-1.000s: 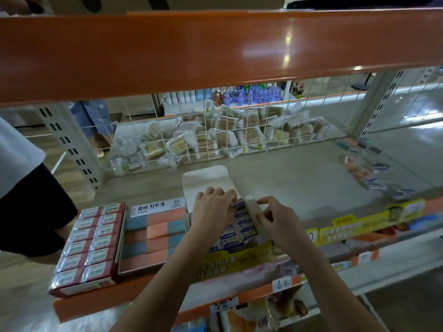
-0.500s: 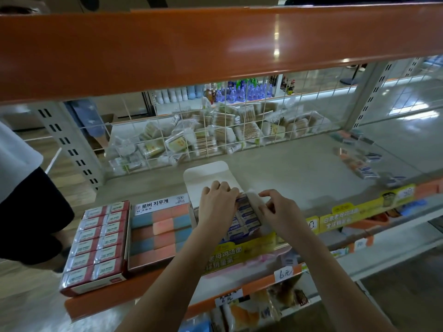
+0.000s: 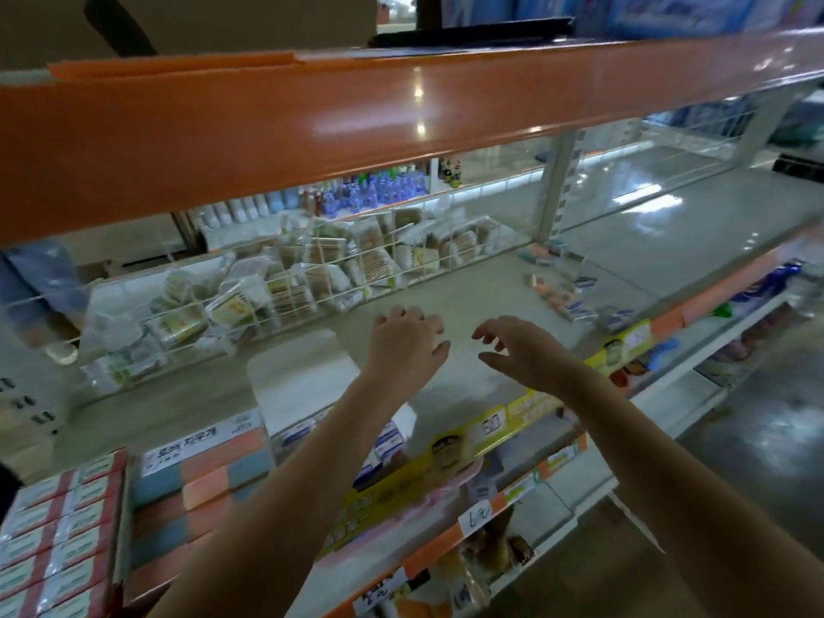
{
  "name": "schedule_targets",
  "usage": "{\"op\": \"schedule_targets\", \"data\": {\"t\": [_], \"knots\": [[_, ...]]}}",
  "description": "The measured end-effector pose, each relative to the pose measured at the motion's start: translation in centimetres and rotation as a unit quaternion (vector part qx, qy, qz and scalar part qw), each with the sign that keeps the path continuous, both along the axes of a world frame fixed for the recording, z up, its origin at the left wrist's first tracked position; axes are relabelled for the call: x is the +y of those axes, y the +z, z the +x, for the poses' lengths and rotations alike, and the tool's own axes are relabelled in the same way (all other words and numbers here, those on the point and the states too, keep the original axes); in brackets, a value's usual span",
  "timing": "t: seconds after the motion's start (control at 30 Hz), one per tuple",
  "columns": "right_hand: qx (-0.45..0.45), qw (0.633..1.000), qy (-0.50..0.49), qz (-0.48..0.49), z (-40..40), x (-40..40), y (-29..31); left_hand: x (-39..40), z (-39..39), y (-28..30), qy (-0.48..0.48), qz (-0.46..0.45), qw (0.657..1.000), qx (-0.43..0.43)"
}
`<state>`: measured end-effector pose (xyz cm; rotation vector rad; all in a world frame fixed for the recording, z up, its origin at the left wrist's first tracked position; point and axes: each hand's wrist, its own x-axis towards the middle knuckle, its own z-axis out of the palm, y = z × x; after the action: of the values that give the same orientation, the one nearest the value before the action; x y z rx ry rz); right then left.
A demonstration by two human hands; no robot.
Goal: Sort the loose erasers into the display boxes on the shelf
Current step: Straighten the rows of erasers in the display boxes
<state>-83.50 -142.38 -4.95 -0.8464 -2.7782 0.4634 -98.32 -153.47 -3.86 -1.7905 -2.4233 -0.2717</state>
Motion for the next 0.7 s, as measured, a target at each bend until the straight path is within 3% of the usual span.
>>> {"op": "schedule_targets", "data": {"t": [0.2, 0.53, 0.7], "knots": [[-0.021, 0.999, -0.048, -0.011, 4.9, 9.2, -0.7, 9.0, 3.5, -1.0, -0.036, -0.004, 0.999, -0.022], [-0.029, 0.995, -0.094, -0.014, 9.3, 23.3, -2.8, 23.4, 6.6, -4.8, 0.05, -0.031, 0.995, -0.084], [-0.011, 0.997, -0.071, 0.0, 8.6, 26.9, -4.0, 27.4, 7.3, -6.5, 0.114, 0.009, 0.989, -0.096]]}}
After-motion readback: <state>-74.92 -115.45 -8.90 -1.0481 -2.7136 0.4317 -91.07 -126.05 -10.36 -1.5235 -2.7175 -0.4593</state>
